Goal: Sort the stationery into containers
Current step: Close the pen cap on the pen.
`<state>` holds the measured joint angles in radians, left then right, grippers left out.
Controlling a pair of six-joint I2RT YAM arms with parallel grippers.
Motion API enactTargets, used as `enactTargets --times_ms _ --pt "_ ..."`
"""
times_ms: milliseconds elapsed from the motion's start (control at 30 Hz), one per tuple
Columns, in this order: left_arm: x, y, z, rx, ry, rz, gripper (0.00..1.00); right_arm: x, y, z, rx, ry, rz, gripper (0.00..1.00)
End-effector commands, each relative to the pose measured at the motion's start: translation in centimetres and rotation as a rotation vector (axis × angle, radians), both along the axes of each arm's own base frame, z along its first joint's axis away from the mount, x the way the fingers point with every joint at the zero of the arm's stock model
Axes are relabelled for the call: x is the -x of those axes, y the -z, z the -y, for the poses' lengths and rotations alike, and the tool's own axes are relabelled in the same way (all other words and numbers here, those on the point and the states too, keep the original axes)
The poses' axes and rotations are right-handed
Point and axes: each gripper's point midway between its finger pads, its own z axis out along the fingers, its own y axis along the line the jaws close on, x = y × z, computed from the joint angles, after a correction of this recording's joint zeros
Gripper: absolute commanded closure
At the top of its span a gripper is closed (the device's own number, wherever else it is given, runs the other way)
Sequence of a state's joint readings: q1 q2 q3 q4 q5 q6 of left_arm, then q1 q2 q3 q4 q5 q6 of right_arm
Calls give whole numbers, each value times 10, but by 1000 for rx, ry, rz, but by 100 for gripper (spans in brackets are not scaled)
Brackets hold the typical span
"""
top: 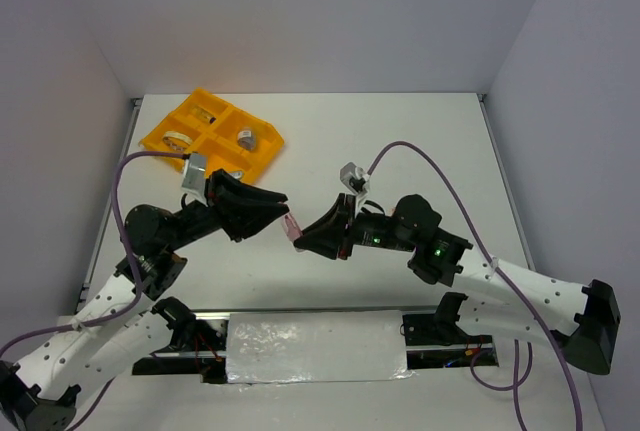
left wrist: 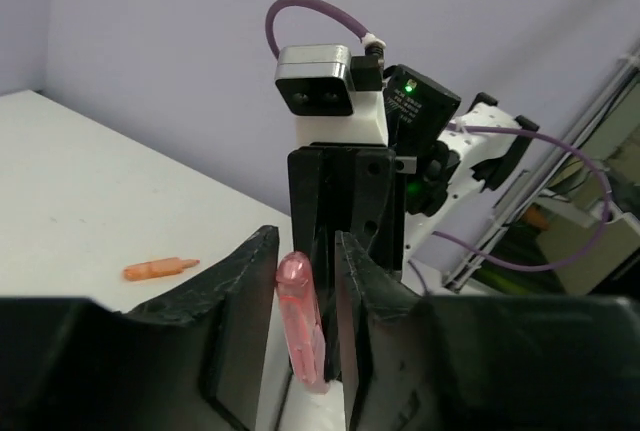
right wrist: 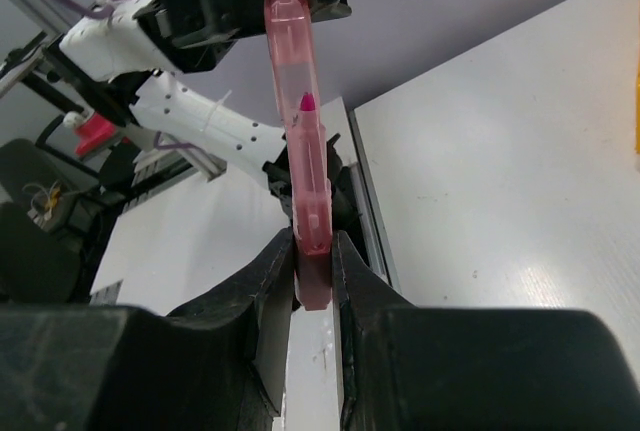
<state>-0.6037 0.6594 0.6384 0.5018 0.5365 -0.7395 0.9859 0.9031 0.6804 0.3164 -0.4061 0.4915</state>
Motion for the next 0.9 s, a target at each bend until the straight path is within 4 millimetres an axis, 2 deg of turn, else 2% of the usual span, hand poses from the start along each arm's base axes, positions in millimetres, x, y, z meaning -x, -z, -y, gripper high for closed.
enactTargets --times_ms 0,267,567,633,867 --pt "17 -17 2 48 80 63 65 5 -35 -4 -84 -35 93 100" --pt "6 7 4 1 47 -10 86 8 -74 -7 -138 -62 159 100" --pt "-4 31 -5 -27 -44 -81 94 5 -97 0 -218 -19 198 100" --pt "-1 34 -3 -29 -21 -93 100 1 -103 -2 -233 -1 188 100" --pt "3 49 0 -9 18 -132 100 -11 -136 -13 -303 21 183 100"
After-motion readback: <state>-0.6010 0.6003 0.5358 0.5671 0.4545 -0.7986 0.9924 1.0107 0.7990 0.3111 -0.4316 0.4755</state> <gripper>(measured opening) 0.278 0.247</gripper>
